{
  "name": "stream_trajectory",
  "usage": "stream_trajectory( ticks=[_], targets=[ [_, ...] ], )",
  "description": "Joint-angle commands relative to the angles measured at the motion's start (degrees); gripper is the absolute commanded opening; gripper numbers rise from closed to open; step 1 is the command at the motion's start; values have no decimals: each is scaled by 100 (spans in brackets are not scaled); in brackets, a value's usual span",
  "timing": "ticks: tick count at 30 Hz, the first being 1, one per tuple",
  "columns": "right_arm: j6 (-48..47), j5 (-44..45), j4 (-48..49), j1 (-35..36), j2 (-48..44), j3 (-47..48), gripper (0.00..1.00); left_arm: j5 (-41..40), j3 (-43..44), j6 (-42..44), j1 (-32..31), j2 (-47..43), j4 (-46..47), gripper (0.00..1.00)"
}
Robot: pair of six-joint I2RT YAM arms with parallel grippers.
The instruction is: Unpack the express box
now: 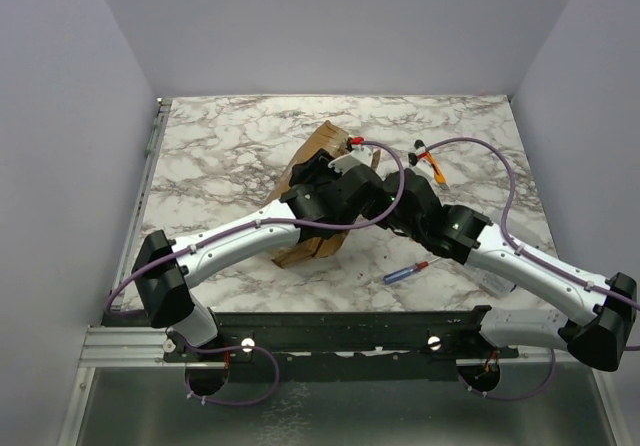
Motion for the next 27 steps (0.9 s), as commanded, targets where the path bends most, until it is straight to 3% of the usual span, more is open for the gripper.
stream_trajectory(
  ticks=[1, 7, 11, 16, 21, 27],
  targets=[
    [139, 98, 144, 63, -124, -114, 1, -291, 353, 116, 175, -25, -166, 41],
    [216, -96, 516, 68, -108, -418, 1, 110, 628, 338, 191, -223, -181, 17],
    [272, -292, 711, 59, 43, -577, 1, 1002, 605, 351, 193, -456, -166, 0],
    [115, -666, 1202, 59, 228, -820, 6, 1841, 158, 280, 189, -573, 2, 0],
    [-798, -571, 1089, 27, 432, -875, 37, 2114, -561, -147, 199, -851, 410, 0],
    [-2111, -181, 390, -24, 326, -659, 85, 3234, -1370, -462, 312, -1472, 1145, 0]
  ],
)
